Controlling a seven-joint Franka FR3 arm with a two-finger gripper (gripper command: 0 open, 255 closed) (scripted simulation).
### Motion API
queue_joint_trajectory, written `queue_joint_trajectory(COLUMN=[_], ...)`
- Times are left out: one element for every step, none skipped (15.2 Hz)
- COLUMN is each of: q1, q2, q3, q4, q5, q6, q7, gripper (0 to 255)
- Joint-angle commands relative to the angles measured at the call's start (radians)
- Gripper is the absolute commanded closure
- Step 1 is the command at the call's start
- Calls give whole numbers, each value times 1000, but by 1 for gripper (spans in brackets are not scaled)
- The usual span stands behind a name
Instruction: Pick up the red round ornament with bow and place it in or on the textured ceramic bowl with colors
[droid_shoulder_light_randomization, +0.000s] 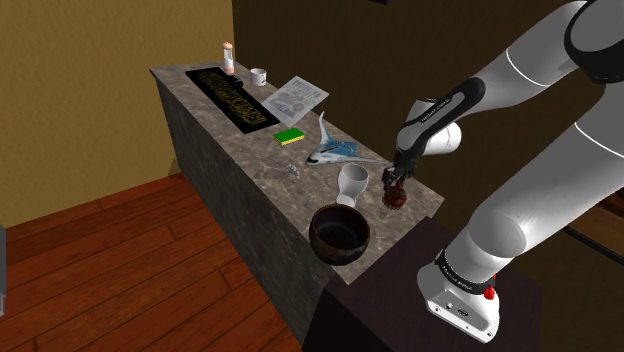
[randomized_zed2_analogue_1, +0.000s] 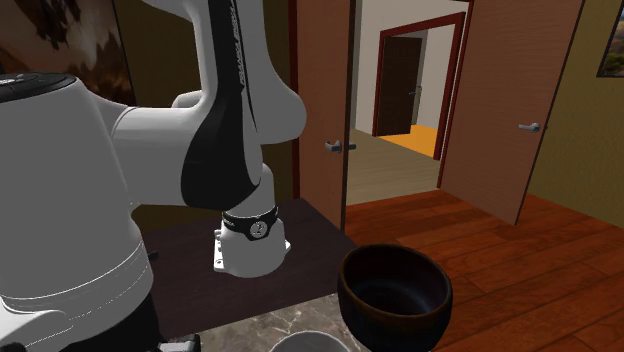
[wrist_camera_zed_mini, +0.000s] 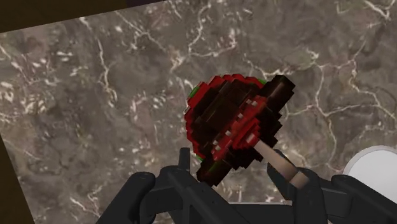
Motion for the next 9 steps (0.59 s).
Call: queue_joint_trajectory(q1=[-6,-10,-14,-17,-21,-24,-27,-29,-25], q2=[-27,-46,-65,-83,-101,-119,-136,-153,-131], q3=[2,5,7,10,12,15,18,21,17], q4=[0,1,2,4,6,8,11,14,14], q5=[-18,-28,-37,-44,-51,-57,-62,-67,-59], q6=[-31,-50,-70,-89,-109,-128,-148,-167,-145], q7=[13,20,26,32,37,42,46,49,44], gripper=[255,255,255,255,255,255,255,255,255])
